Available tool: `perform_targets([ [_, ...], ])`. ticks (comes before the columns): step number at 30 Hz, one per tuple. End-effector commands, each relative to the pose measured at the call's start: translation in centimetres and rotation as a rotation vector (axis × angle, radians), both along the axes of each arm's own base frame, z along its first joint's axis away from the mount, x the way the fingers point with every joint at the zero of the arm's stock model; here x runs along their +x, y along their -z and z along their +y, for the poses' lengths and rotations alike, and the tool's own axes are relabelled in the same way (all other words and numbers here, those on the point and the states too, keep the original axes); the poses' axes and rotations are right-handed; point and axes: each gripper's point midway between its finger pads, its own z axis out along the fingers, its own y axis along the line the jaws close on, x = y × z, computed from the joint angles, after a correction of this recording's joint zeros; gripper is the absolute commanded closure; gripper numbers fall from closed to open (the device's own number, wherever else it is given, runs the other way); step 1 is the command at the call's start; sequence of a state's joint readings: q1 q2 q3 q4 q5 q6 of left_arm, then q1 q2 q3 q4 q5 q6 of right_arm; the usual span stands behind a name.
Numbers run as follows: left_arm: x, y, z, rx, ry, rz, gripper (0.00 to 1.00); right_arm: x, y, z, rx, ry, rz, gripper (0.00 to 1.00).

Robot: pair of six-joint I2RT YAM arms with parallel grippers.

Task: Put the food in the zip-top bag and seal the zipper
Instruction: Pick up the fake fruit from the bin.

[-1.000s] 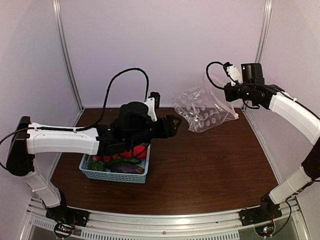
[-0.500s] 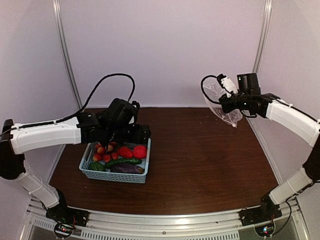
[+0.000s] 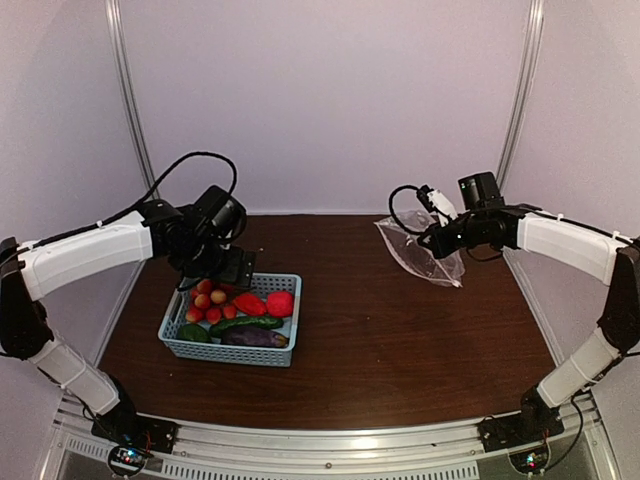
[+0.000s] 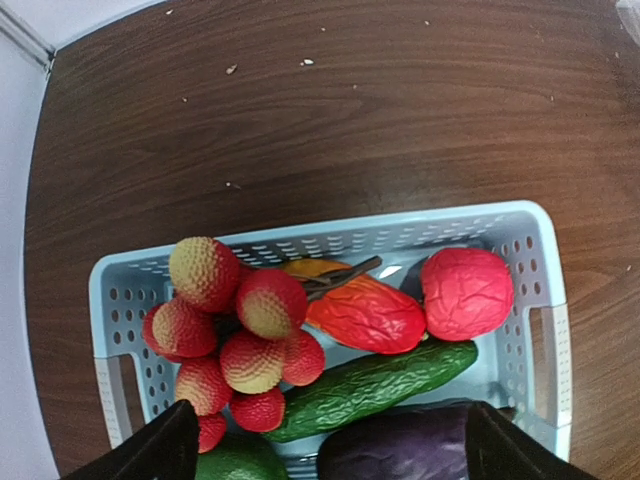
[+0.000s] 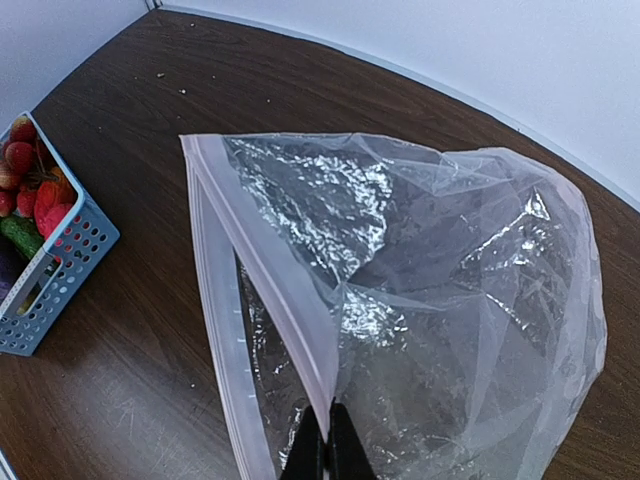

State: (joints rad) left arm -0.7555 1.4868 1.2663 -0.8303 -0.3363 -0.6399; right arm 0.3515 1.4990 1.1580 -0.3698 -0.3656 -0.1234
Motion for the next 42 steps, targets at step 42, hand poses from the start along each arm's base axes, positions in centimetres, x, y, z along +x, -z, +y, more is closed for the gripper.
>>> perform_targets([
  [42,3.3,10.7,-10.5,-0.127,0.271,0.228,0.36,-1.0,-0.3,0.3,-0.010,-0.049,0.054,1.00],
])
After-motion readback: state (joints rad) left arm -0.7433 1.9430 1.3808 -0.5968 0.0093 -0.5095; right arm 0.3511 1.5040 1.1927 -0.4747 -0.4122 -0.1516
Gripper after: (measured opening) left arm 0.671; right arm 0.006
